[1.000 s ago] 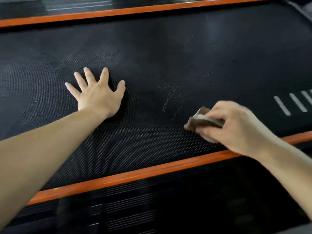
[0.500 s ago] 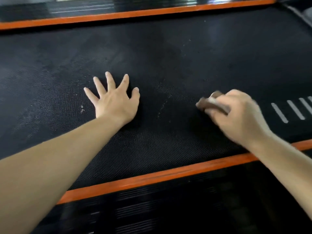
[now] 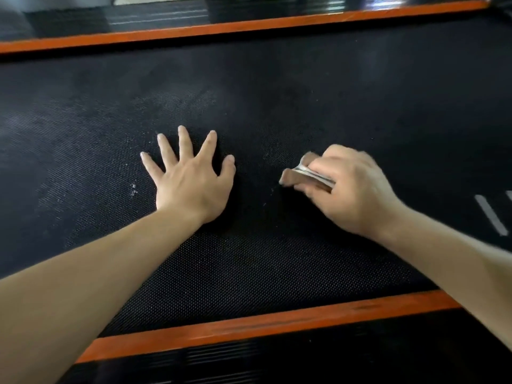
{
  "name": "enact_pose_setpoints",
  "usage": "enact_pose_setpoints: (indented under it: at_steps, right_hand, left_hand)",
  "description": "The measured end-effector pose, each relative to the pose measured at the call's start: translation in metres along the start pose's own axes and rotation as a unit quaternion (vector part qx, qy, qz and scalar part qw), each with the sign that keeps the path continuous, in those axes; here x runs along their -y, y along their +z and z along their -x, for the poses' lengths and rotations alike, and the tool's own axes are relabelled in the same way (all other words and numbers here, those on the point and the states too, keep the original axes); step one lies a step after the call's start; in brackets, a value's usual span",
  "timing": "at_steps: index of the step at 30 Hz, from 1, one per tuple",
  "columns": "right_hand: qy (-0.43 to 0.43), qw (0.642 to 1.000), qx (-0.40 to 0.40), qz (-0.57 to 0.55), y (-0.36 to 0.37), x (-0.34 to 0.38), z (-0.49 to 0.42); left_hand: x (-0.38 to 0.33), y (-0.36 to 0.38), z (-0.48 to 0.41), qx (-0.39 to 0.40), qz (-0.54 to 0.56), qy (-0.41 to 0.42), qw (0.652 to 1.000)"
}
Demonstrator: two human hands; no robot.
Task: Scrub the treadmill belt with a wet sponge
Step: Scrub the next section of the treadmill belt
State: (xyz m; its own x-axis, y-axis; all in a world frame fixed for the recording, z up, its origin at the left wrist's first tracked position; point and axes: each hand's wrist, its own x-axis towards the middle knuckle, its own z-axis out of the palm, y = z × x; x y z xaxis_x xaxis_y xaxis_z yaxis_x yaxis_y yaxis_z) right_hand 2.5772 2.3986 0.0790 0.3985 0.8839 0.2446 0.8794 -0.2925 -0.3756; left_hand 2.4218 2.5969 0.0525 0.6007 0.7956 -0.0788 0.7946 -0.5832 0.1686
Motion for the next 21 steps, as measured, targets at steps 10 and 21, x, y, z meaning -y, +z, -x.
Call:
enact_pose_setpoints:
  at_steps: [10,21]
  right_hand:
    - [0.041,0.996,-0.047,0.057,0.015,-0.035,-0.072]
    - [0.002,0.999,-0.020,0.032,0.028,-0.040,-0.108]
  left_hand:
    - [-0.002,-0.002,0.001,0.002,0.004,-0.005,1.000]
    - [-0.006,-0.005,0.001,0.009,-0.002,-0.021,1.000]
